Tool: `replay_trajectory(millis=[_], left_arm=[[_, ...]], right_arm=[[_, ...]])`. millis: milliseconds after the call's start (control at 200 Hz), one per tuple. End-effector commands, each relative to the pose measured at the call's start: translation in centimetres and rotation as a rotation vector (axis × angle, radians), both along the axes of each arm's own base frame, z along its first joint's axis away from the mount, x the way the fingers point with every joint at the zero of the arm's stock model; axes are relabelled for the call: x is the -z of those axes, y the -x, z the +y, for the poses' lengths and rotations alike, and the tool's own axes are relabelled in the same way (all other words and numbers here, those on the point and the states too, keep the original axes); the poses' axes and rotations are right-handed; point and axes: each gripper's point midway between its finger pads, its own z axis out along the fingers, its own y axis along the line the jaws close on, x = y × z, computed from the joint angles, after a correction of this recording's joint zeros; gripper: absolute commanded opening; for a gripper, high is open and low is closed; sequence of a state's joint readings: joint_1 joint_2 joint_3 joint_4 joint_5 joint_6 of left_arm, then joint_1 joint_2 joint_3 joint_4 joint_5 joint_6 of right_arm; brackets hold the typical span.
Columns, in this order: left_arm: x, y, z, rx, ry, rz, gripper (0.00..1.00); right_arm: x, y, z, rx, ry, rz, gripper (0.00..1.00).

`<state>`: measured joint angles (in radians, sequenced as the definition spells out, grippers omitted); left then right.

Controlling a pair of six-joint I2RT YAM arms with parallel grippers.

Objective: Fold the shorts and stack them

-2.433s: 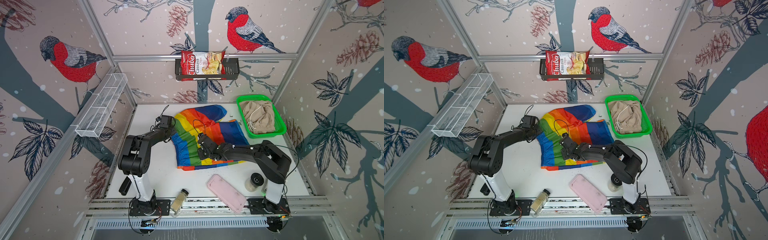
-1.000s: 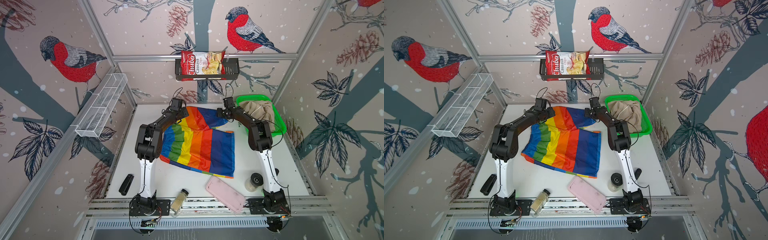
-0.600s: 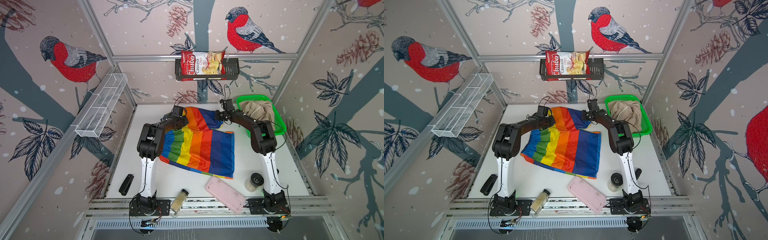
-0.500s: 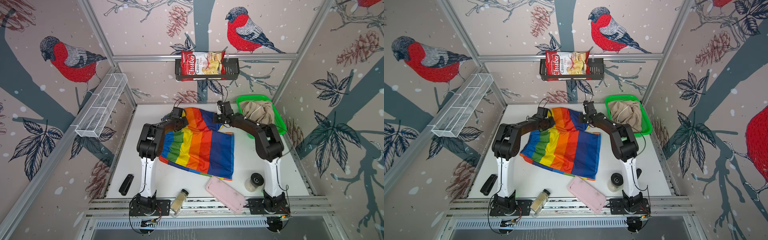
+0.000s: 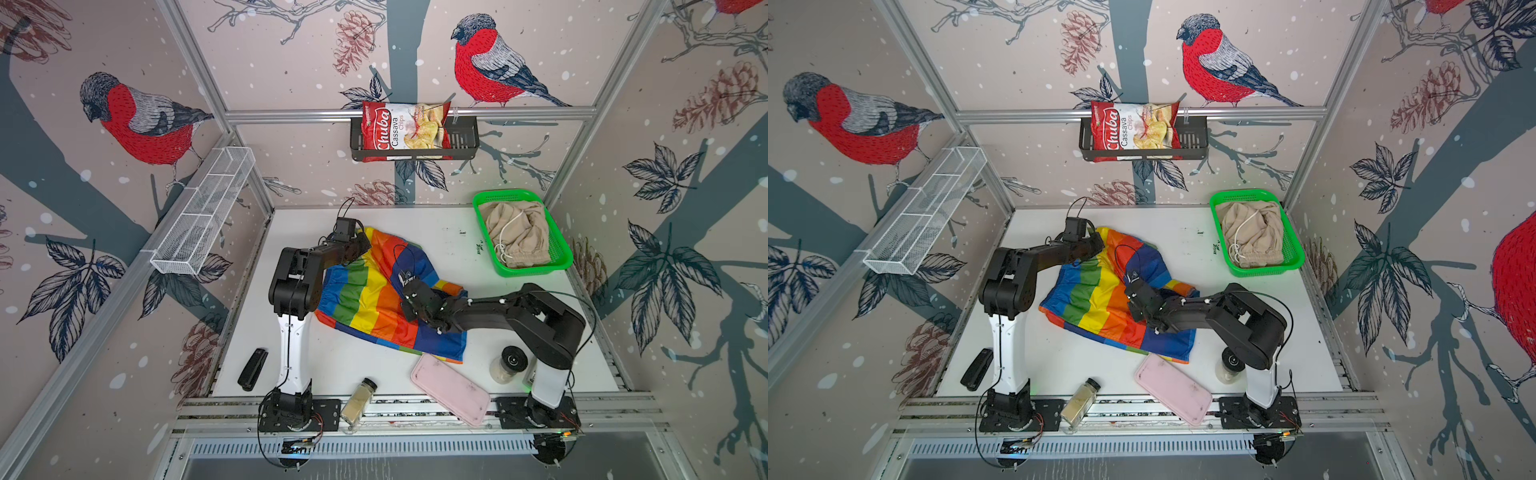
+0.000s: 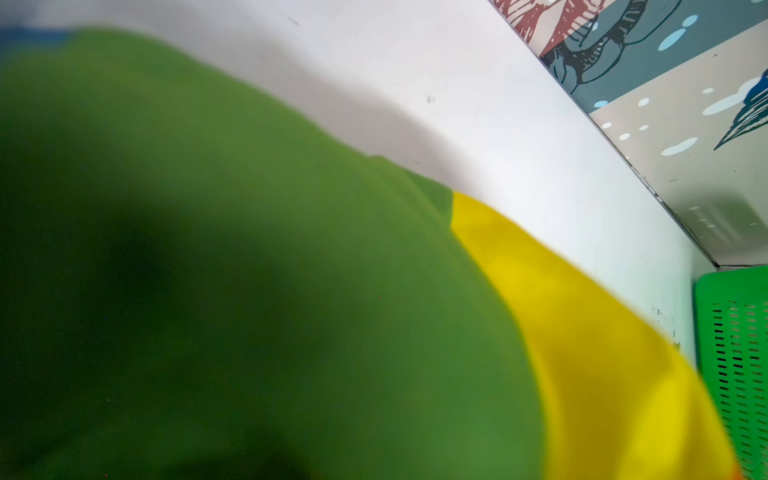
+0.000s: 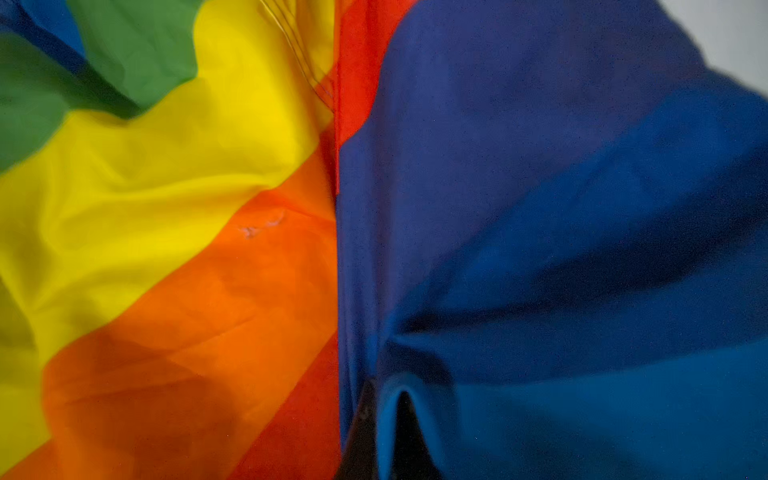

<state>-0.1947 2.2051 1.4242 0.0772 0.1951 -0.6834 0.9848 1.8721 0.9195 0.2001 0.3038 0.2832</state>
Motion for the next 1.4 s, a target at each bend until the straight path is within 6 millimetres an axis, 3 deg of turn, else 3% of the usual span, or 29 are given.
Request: replay_trajectory(millis=[0,80,165,295,350,410,515,595,785,956,1011,1071,1211,1396], left_arm=[[2.4,1.6,2.2,-0.059,-0.068,0.097,0.00],[2.3,1.8,2.4,-0.059,-0.072,0.096,0.00],[2.6,2.1,2.7,-0.056,-0.075,0.101,0.00],[3.0,2.6,2.8,-0.049,-0.076,0.108,0.00],[3.1,2.8,2.6,-0.042,-0.075,0.109,0.00],[3.2,2.9,2.6,-0.037,-0.078,0.112,0.00],[3.4,3.2,2.6,-0.030,-0.081,0.115,0.00],[3.5,3.4,2.6,-0.027,-0.082,0.121,0.00],[3.3,3.8,2.8,-0.028,-0.092,0.121,0.00],[3.7,3.9,2.6,-0.026,-0.087,0.128,0.00],[3.6,3.9,2.5,-0.024,-0.087,0.128,0.00],[3.7,3.9,2.4,-0.022,-0.088,0.129,0.00],[3.5,3.9,1.9,-0.011,-0.095,0.122,0.00],[3.2,3.9,1.4,-0.002,-0.083,0.117,0.00]], right_arm=[[1.2,1.1,-1.1,0.034,0.014,0.060,0.14],[-1.1,0.3,-1.6,0.047,-0.038,0.040,0.31],[-5.9,-1.7,-3.0,0.072,-0.140,0.007,0.46],[-14.3,-6.1,-7.8,0.177,-0.353,-0.072,0.67],[-16.3,-8.2,-10.2,0.245,-0.408,-0.088,0.71],[-17.1,-10.1,-11.9,0.291,-0.428,-0.077,0.72],[-15.4,-13.2,-13.1,0.354,-0.424,0.027,0.73],[-12.0,-14.7,-12.4,0.359,-0.433,0.185,0.69],[-5.6,-13.3,-9.0,0.305,-0.535,0.456,0.70],[-2.2,-12.5,-6.6,0.272,-0.617,0.594,0.73],[-1.8,-12.8,-6.1,0.269,-0.636,0.604,0.69],[-2.1,-13.5,-5.7,0.256,-0.667,0.596,0.57],[-6.3,-17.0,-5.5,0.227,-0.717,0.473,0.01],[-15.8,-22.0,-7.7,0.248,-0.536,0.087,0.00]])
